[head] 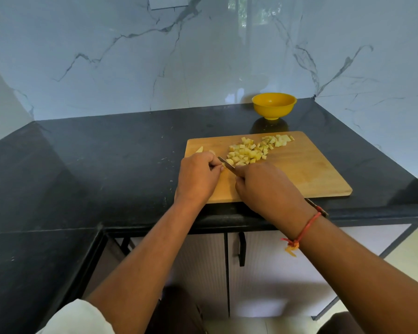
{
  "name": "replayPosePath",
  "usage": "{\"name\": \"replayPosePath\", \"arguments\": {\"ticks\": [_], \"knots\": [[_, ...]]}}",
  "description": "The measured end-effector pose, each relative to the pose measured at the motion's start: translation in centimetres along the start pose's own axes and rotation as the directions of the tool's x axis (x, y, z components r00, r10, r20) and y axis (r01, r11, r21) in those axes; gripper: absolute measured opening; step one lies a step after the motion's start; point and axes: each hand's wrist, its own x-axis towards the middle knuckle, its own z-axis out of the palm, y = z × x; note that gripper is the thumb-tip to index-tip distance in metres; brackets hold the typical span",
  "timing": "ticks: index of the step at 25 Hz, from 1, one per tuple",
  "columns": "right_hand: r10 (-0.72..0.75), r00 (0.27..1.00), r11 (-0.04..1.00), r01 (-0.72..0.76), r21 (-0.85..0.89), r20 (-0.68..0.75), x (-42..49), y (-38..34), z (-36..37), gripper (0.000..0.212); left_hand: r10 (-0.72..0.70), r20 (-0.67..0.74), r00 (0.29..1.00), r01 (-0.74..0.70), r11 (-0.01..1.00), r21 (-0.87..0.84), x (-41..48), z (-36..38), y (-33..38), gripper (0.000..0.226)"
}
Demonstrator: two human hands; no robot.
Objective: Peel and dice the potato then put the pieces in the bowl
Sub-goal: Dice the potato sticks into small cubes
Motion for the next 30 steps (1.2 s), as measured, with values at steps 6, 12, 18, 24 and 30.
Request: {"name": "replayPosePath", "arguments": {"ticks": [6, 12, 18, 24, 30], "knots": [[0.010, 0.993, 0.995, 0.002, -0.104, 0.117, 0.1, 0.3, -0.2, 0.031, 0.006, -0.013, 1.000, -0.006, 1.000, 0.006, -0.2, 0.1, 0.1, 0.005], [-0.043, 0.999, 0.986, 0.041, -0.163, -0.009, -2.7, 1.6, -0.9, 0.041, 0.032, -0.023, 0.999, -0.031, 0.999, 0.022, -0.3, 0.0, 0.2, 0.007], [0.001, 0.996, 1.000, -0.002, -0.015, -0.088, -2.6, 0.9, -2.2, 0.036, -0.002, -0.025, 1.000, 0.002, 1.000, -0.012, -0.4, -0.2, 0.2, 0.010], [-0.015, 0.997, 1.000, 0.016, 0.012, -0.079, -2.2, -0.3, -1.5, 0.035, -0.014, -0.039, 0.999, 0.014, 1.000, 0.015, -0.4, -0.1, 0.4, 0.011], [0.007, 1.000, 0.998, -0.007, -0.057, -0.007, -1.6, -0.8, -0.4, 0.031, -0.017, -0.050, 0.999, 0.017, 1.000, 0.001, -0.3, -0.1, 0.1, 0.008]]}}
